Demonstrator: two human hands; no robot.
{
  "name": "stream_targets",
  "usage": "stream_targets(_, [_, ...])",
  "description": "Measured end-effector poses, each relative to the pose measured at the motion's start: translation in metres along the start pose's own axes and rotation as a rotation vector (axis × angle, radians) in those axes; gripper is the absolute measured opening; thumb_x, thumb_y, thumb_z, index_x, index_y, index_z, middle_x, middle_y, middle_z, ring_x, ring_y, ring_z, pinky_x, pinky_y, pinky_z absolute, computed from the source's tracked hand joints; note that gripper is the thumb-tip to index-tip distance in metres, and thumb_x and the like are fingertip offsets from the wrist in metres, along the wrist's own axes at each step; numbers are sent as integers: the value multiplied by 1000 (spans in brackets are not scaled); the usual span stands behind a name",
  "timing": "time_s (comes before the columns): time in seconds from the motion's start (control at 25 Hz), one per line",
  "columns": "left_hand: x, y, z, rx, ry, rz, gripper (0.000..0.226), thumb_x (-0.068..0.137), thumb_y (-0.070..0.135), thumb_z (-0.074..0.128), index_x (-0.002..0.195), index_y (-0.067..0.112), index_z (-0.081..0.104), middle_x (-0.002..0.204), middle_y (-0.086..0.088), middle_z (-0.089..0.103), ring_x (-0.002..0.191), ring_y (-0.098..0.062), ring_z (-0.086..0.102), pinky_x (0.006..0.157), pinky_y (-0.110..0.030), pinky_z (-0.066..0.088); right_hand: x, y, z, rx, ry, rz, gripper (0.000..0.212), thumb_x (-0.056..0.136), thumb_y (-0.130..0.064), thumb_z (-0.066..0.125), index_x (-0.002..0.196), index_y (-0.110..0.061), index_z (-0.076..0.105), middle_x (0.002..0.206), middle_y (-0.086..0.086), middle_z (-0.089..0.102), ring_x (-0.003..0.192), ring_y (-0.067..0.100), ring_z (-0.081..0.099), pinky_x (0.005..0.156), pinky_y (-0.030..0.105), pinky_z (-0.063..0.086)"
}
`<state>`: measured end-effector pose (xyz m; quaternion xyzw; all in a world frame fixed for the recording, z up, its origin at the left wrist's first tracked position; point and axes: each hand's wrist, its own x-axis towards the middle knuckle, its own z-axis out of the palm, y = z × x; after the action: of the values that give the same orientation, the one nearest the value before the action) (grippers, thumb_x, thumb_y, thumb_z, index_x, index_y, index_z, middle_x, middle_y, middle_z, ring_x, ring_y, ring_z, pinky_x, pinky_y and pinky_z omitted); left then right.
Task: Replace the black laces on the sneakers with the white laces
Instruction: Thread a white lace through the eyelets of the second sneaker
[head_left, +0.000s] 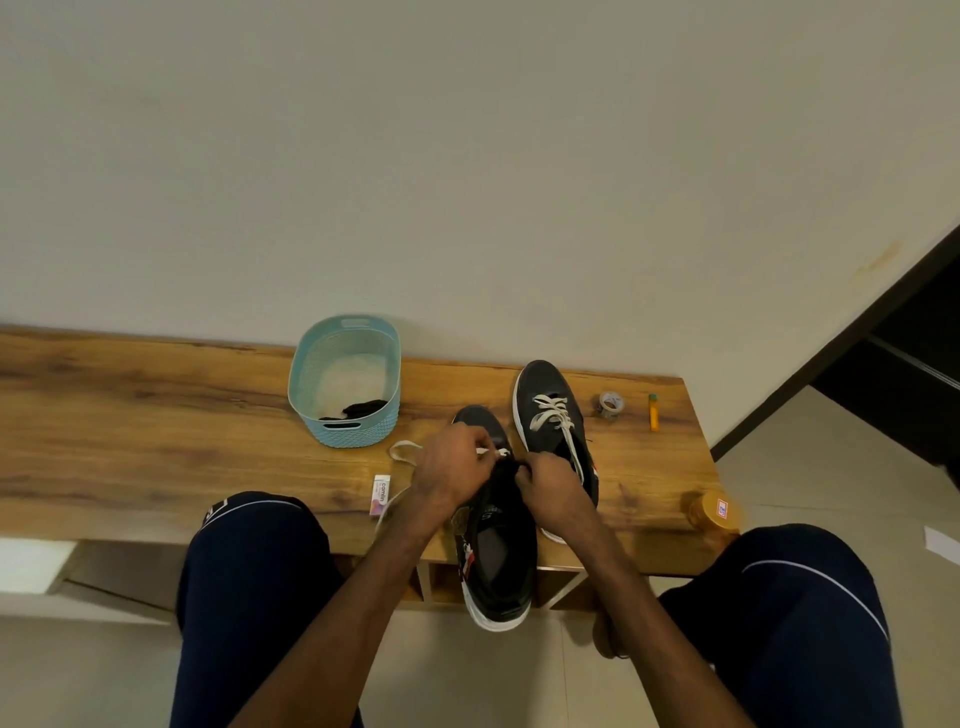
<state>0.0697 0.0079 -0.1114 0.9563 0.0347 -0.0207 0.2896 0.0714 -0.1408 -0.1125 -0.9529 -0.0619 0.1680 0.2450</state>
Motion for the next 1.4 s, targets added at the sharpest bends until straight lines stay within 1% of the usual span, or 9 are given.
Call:
stream_targets(0.16, [-3,3,13,106,-29,15,20,94,31,62,110,23,72,112,2,67,95,-14,64,80,-32,54,4,4,-1,27,11,-4,26,99,-8,42,112,0,63,107,18,67,99,32,62,82,38,49])
stream_targets(0.32, [-2,1,22,94,-11,-3,22,95,34,61,111,24,71,110,3,63,96,-14,61,81,-33,52,5,6,0,25,8,-11,25,98,-6,44,115,-1,63,111,17,67,103,32,62,89,41,51])
stream_targets(0.56, [0,-5,25,-80,-1,-84,16,91,34,67,102,26,75,105,7,68,93,-11,62,81,-33,53,5,5,1,12,13,-16,24,96,-4,46,113,-1,63,111,17,66,102,31,62,81,34,47])
stream_targets(0.84, [0,-5,25,-129,-16,-93,18,93,32,65,106,23,74,107,7,70,91,-6,60,75,-25,47,4,3,1,4,6,-17,24,96,-3,46,114,-2,62,109,16,66,102,30,61,77,31,43])
stream_targets(0.96, [-1,-2,27,-106,19,-85,17,93,34,64,102,24,75,102,6,70,88,-8,61,73,-26,47,2,2,2,115,19,8,22,101,-14,43,99,-5,63,95,12,64,90,26,61,71,31,40])
stream_targets(1.04, [0,-3,28,-104,31,-67,18,93,33,64,105,24,74,101,8,65,91,-9,59,75,-25,44,1,2,4,271,60,92,30,105,-25,41,86,-11,59,82,6,60,80,22,57,66,31,37])
stream_targets(1.16, [-1,-5,24,-121,-8,-55,20,94,28,64,111,21,73,104,6,63,90,-5,53,78,-24,42,4,-2,9,248,154,142,17,101,-24,52,94,-13,64,83,1,59,81,20,56,68,29,37])
stream_targets(1.28, [-4,-8,21,-80,-57,-18,26,92,28,66,117,21,67,120,0,59,101,-10,54,85,-28,47,5,-9,12,71,230,138,10,96,-26,59,98,-17,63,87,-1,62,79,17,54,66,29,38])
stream_targets(1.4, [-11,-11,20,91,12,-2,51,84,40,71,127,21,49,130,-2,46,119,-18,44,97,-37,47,4,-7,9,254,323,58,7,100,-18,50,94,-18,53,84,-4,59,83,19,60,59,27,38])
